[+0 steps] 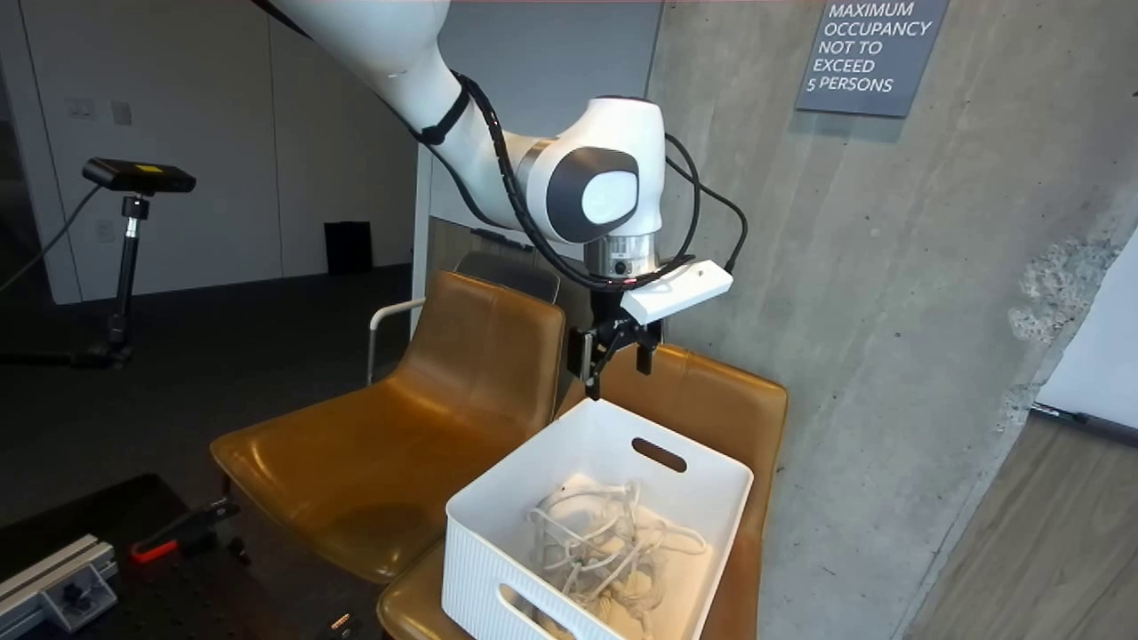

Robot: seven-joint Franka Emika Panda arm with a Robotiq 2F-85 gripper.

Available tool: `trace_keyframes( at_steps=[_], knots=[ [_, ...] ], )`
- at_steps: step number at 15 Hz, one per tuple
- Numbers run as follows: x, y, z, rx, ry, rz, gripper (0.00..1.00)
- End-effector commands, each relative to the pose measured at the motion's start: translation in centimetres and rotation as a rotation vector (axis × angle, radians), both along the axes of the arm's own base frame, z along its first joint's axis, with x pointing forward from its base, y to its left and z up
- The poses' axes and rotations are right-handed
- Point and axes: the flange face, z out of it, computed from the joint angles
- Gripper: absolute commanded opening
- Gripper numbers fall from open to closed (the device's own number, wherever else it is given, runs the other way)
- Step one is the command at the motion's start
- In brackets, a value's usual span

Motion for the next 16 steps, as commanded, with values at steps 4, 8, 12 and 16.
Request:
trace_keyframes(
  at_steps=[4,8,12,16],
  knots=[
    [-0.3,-1.1,-4.3,-0.045,0.03,0.061,1.0],
    [-0.8,-4.2,-9.1,-0.063,0.067,0.056,1.0],
    [-0.4,-6.9,-14.2,-0.068,0.088,0.017,1.0],
    [0.4,-6.7,-18.5,-0.051,0.119,0.016,1.0]
  ],
)
